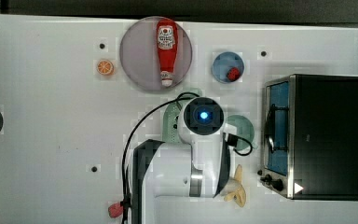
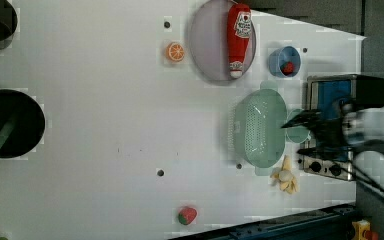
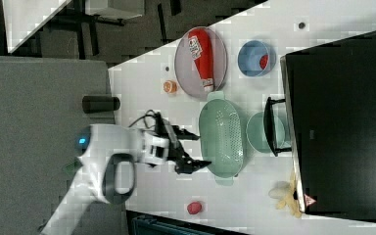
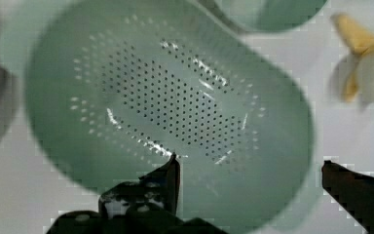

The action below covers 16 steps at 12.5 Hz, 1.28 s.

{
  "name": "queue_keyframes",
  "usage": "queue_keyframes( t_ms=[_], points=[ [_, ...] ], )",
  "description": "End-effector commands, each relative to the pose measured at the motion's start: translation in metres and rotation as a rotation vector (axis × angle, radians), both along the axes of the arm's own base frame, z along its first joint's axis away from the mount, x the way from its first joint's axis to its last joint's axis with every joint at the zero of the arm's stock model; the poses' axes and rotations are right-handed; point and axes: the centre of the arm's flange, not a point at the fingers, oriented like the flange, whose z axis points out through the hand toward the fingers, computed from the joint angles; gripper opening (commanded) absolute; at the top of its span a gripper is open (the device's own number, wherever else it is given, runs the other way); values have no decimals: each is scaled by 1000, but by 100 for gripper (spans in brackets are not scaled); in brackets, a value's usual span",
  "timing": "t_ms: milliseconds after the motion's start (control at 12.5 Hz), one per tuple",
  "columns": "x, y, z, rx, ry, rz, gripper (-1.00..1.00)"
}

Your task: Drag strainer right to left.

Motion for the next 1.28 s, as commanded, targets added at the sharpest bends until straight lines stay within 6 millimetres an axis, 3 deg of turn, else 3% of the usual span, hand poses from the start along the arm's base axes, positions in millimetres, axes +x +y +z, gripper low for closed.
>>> queue_keyframes(
  t_ms=[80,400,720,880,1280],
  points=[
    [23,11,14,-33,-129,-195,100],
    [30,32,-59,-51,-132,-394,100],
    [24,44,-113,-45,-125,-437,100],
    [21,52,-124,-35,-154,-470,100],
    [18,91,-124,-11,-159,-457,100]
  ],
)
